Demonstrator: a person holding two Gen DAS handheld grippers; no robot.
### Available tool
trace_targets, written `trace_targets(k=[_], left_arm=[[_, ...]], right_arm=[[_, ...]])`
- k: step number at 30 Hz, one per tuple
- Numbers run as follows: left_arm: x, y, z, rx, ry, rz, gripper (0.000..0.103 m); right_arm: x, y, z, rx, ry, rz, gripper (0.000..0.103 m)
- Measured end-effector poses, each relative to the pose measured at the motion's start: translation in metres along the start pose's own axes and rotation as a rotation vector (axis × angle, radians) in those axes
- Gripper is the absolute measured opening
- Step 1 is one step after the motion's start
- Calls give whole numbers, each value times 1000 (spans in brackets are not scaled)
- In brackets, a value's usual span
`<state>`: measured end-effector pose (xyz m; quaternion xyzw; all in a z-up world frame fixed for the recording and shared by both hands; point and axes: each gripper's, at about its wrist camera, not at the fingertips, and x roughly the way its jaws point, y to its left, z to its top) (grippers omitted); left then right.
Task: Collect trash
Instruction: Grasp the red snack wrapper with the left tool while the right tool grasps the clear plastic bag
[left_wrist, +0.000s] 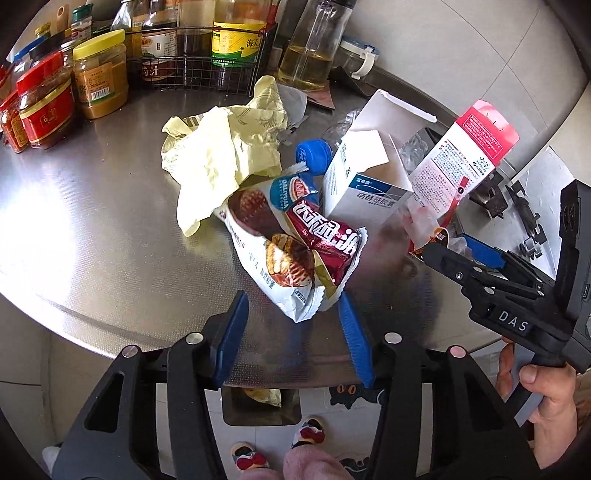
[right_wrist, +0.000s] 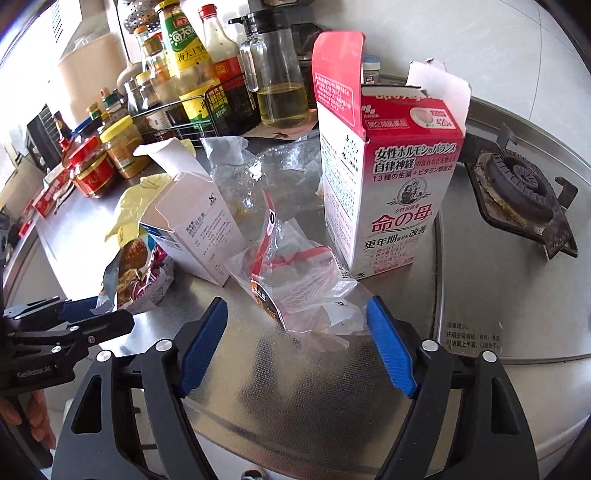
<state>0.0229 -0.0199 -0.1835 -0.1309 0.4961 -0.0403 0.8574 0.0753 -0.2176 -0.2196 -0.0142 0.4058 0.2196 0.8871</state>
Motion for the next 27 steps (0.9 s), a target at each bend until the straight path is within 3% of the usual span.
trace_targets(k=[6, 10, 12, 27], left_arm=[[6, 4, 1, -7, 12, 10, 10], [6, 6, 0, -12, 1, -2, 7], [2, 6, -2, -7, -17, -4, 0], [-39, -12, -17, 58, -84, -41, 0]], right_arm=[[8, -1, 0, 0, 14, 3, 34], [7, 1, -1, -2, 13, 11, 20], [3, 2, -3, -1, 0, 9, 17], [-49, 12, -24, 39, -74, 39, 13]])
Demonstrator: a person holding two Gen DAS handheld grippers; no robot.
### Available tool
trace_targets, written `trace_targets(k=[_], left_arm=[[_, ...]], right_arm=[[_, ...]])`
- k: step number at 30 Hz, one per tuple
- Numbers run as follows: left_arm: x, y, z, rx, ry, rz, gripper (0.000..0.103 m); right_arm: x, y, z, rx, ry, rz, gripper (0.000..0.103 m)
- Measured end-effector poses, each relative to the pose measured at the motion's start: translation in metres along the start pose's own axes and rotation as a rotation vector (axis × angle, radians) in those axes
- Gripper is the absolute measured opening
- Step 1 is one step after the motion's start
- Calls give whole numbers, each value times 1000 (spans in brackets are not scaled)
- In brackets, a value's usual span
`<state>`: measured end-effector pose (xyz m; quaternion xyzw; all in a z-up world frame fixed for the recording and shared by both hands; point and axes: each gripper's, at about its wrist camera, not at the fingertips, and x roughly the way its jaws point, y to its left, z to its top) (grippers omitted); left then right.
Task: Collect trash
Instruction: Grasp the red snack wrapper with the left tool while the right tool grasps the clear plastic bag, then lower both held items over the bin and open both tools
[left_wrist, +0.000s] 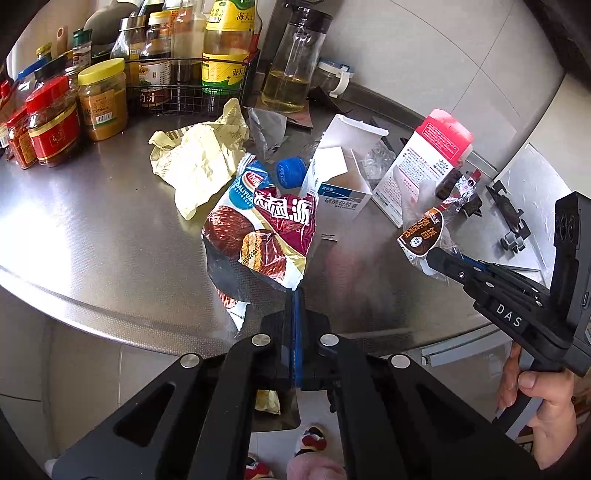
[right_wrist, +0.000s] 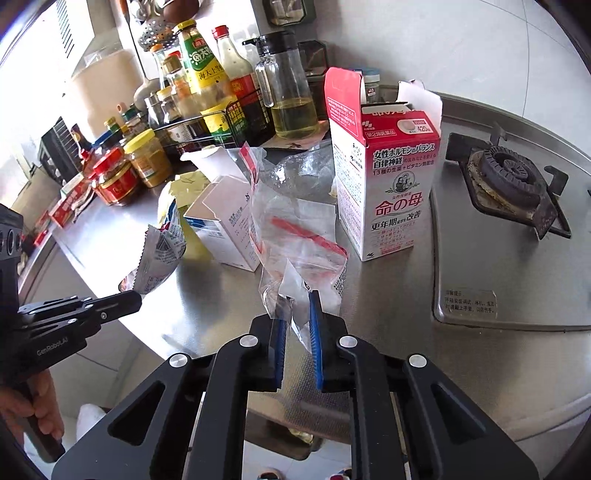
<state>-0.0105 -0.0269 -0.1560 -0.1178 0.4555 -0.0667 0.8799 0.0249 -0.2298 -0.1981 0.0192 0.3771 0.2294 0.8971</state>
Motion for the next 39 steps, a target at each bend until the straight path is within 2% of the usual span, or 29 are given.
trace_targets(k=[17, 28, 34, 39], left_arm=[[-57, -25, -33, 68, -41, -59, 0], [-91, -34, -62, 84, -44, -92, 0], [-100, -37, -83, 77, -15, -116, 0], [-85, -32, -110, 60, 56, -123, 0]], right_arm=[[-60, 21, -37, 37, -53, 1, 13], [-91, 39, -64, 50, -49, 12, 13], [-100, 44, -83, 64, -21, 12, 13], [-84, 44, -106, 77, 43, 18, 13]])
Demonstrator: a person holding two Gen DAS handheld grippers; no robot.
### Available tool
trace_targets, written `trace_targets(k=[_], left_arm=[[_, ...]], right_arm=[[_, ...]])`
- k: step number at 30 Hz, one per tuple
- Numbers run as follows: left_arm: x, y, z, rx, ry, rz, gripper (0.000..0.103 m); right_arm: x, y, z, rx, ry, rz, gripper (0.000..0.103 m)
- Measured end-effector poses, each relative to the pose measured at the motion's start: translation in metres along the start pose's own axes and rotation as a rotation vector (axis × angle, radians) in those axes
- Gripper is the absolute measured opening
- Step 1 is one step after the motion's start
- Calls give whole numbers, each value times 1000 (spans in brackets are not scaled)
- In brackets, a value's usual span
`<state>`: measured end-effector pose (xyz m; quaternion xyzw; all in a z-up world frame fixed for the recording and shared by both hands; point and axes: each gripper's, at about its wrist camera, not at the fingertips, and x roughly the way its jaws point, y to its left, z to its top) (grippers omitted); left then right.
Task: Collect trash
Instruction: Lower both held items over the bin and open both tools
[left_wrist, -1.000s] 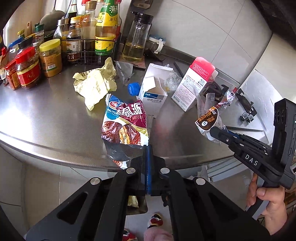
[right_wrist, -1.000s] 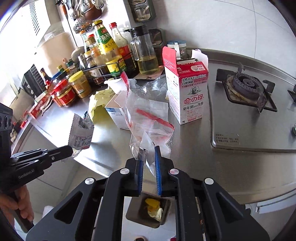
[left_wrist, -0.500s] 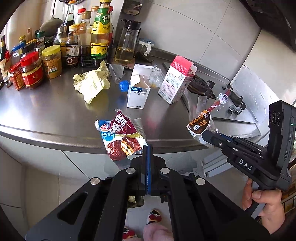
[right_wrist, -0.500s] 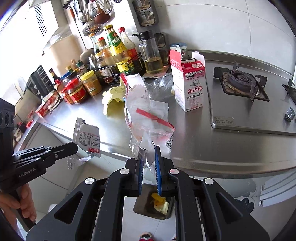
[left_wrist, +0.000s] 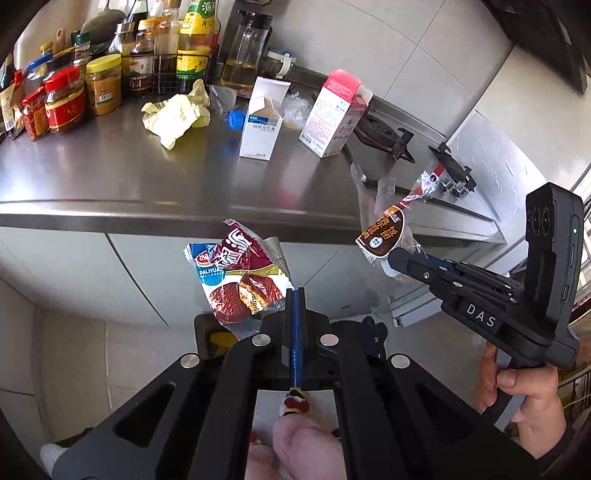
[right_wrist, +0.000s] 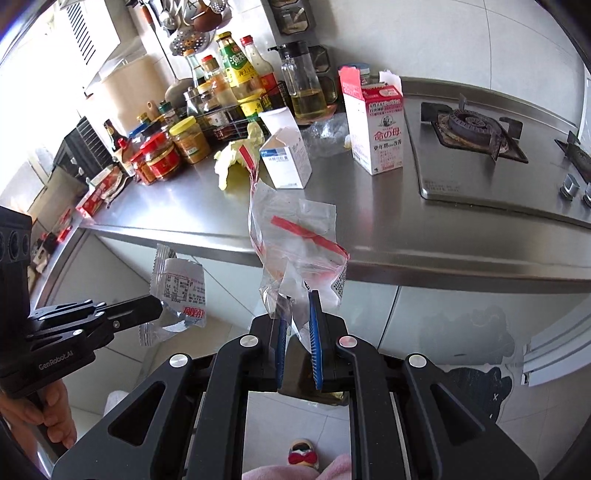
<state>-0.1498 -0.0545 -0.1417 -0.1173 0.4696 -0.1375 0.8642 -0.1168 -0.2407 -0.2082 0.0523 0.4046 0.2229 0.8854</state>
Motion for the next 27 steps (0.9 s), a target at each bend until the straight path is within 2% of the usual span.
trace_targets(k=[5, 12, 27], left_arm=[[34, 16, -31, -35, 85, -15, 0], [106, 48, -68, -76, 206, -19, 0], [265, 108, -122, -114, 402, 8, 0]], right_arm=[[38, -7, -27, 29, 85, 6, 13], [109, -21, -67, 124, 220, 20, 13], [274, -61, -128, 321, 421, 32, 13]])
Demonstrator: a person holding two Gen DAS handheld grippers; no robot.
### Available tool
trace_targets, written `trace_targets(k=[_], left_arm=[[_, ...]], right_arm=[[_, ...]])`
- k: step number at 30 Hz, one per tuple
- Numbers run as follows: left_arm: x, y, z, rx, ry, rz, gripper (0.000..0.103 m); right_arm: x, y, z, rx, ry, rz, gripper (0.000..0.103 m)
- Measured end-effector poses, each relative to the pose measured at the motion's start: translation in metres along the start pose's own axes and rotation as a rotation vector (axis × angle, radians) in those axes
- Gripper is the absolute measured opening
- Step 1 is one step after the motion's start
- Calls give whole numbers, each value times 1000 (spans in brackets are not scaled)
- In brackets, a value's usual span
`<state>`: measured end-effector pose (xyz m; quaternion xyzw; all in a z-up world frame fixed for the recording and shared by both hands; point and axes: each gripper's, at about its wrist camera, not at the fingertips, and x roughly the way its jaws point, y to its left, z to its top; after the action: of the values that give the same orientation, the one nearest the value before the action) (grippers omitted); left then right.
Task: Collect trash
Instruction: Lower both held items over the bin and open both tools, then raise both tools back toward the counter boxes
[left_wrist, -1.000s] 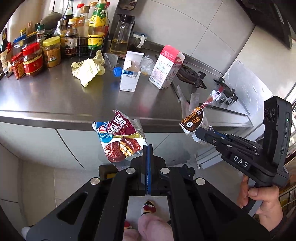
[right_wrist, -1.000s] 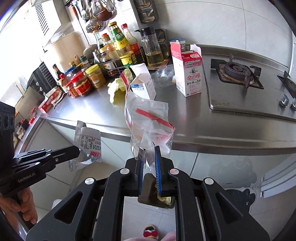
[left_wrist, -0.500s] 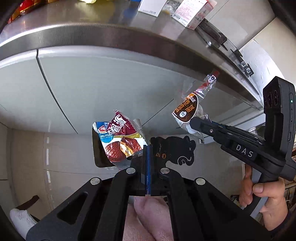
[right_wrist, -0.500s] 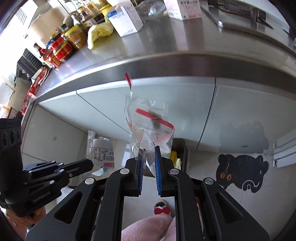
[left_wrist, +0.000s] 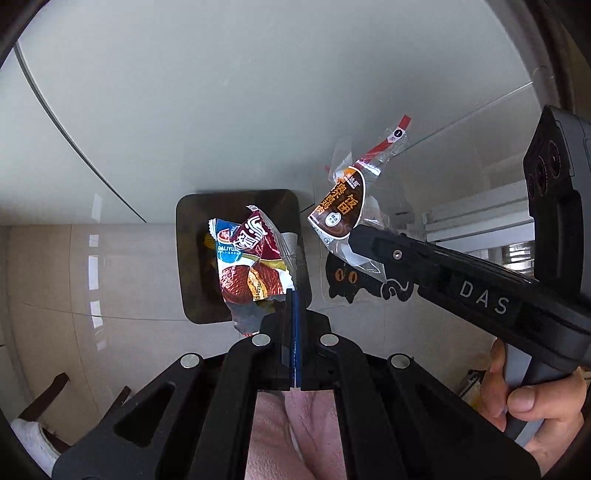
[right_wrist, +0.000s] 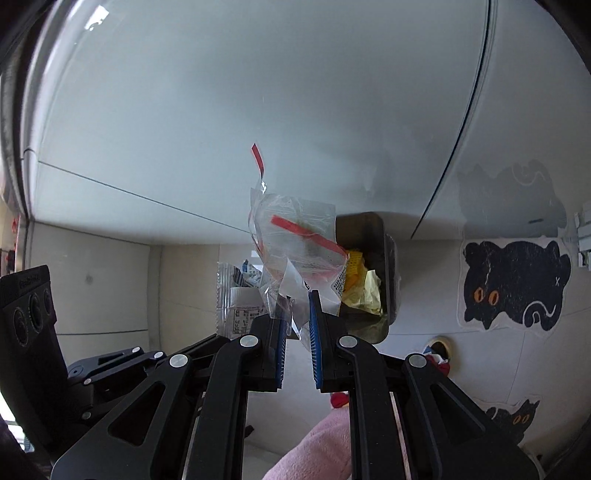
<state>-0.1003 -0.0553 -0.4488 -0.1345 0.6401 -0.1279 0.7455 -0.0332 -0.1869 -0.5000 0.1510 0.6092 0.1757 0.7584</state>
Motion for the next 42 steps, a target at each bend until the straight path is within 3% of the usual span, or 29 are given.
trace_targets(k=[7, 14, 16, 18, 20, 22, 24, 28, 31, 42], left_arm=[[48, 22, 4, -14, 52, 15, 0], [58, 34, 10, -32, 88, 9, 0], [55, 35, 12, -36, 82, 8, 1], [54, 33, 15, -39, 75, 10, 14], [50, 30, 17, -44, 63, 20, 28], [43, 30, 19, -54, 49, 30, 58], [35, 28, 19, -69, 37, 27, 67], [13, 25, 19, -74, 20, 46, 86], [-9, 18, 20, -76, -6, 46, 95], [-101, 12, 17, -92, -114, 37, 95]], right_arm=[[48, -18, 7, 80, 42, 20, 13], [59, -23, 14, 109, 43, 22, 18], [56, -22, 16, 103, 43, 26, 40], [53, -19, 19, 90, 34, 18, 51], [48, -18, 21, 82, 25, 5, 52], [43, -19, 22, 90, 16, -2, 70], [35, -19, 23, 91, 8, -6, 76], [10, -16, 23, 92, -19, -18, 100], [-13, -9, 23, 79, -36, -28, 100], [-122, 33, 11, -50, -144, -43, 100]])
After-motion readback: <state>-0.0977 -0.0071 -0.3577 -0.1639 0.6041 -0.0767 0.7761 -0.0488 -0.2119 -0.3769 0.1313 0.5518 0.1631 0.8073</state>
